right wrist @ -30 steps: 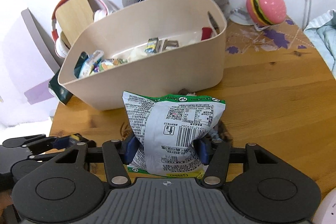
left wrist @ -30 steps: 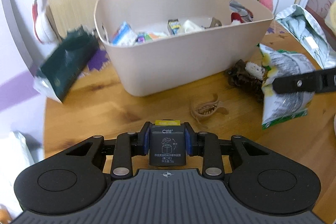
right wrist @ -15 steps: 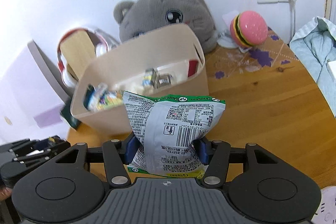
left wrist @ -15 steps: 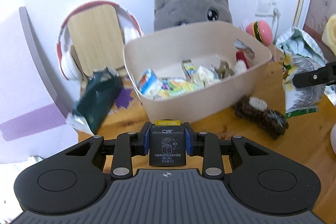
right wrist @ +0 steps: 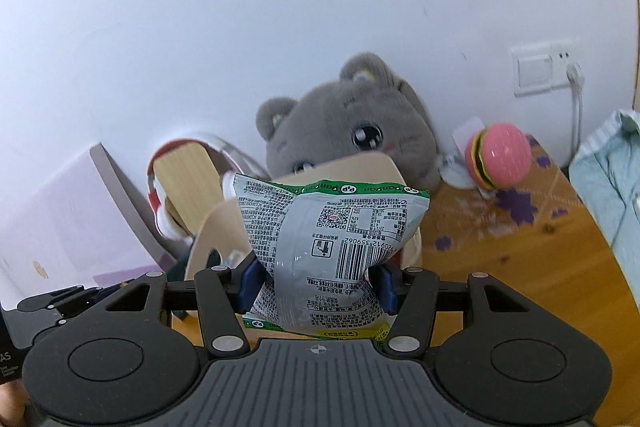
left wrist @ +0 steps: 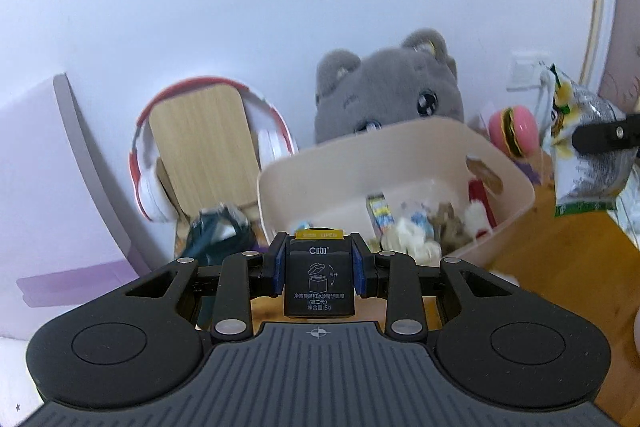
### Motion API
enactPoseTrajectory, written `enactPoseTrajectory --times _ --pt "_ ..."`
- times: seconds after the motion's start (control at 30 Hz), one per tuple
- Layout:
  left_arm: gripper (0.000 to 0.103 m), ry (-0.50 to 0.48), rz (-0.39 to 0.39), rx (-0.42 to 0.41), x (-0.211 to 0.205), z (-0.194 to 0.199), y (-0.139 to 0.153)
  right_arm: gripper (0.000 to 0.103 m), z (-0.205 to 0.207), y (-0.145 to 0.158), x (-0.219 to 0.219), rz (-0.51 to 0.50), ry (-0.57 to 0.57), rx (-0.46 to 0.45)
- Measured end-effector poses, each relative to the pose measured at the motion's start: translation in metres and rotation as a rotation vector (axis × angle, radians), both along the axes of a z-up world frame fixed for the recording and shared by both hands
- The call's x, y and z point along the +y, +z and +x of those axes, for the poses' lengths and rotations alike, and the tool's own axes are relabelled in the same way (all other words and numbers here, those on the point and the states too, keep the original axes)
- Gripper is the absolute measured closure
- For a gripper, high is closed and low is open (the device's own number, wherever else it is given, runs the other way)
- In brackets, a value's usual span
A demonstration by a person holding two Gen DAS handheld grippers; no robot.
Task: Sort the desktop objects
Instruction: 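Carry the dark box and snack bag over the basket with both tools, then open both tools to release the dark box and snack bag into the basket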
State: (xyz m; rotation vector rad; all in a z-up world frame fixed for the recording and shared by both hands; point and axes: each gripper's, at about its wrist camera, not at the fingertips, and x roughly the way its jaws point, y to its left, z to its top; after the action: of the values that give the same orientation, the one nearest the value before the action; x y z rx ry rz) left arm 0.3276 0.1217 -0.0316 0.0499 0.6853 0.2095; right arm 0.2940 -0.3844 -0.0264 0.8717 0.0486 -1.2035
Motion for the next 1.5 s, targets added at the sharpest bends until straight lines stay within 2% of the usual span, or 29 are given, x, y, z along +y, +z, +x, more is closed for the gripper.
enactPoseTrajectory --times 0.23,0.5,0.77,1.0,1.17,1.27,1.33,1.37,1.4,1.47,1.5 --pt "0.071 0.009 -0.001 -0.019 -0.003 0.036 0.012 0.050 0.004 0.010 -0.021 -0.037 0.005 0.018" --pt "0.071 0.070 -0.005 0.046 0.002 0.081 -0.016 0.050 0.021 0.008 -0.058 -0.051 0.036 0.079" --pt "0.071 0.097 0.002 0.121 0.003 0.108 -0.053 0.050 0.033 -0.021 -0.094 0.013 0.057 0.110" --pt "0.071 0.128 -0.043 0.199 0.006 0.131 -0.080 0.050 0.048 -0.051 -0.124 0.097 0.093 0.153" --pt "0.071 0.135 -0.075 0.247 0.004 0.142 -0.093 0.050 0.056 -0.068 -0.137 0.149 0.116 0.180" --pt "0.070 0.142 -0.064 0.246 0.004 0.143 -0.095 0.050 0.062 -0.077 -0.142 0.185 0.134 0.195" --pt "0.063 0.143 -0.075 0.241 0.005 0.144 -0.095 0.050 0.065 -0.082 -0.145 0.200 0.146 0.207" --pt "0.053 0.135 -0.090 0.230 0.006 0.143 -0.094 0.049 0.066 -0.083 -0.146 0.204 0.149 0.215" --pt "0.036 0.125 -0.103 0.216 0.007 0.142 -0.093 0.049 0.067 -0.084 -0.147 0.208 0.152 0.220" --pt "0.011 0.128 -0.090 0.197 0.004 0.142 -0.090 0.038 0.067 -0.086 -0.148 0.213 0.157 0.221" --pt "0.009 0.136 -0.071 0.197 0.003 0.142 -0.090 0.033 0.067 -0.086 -0.147 0.217 0.160 0.221"
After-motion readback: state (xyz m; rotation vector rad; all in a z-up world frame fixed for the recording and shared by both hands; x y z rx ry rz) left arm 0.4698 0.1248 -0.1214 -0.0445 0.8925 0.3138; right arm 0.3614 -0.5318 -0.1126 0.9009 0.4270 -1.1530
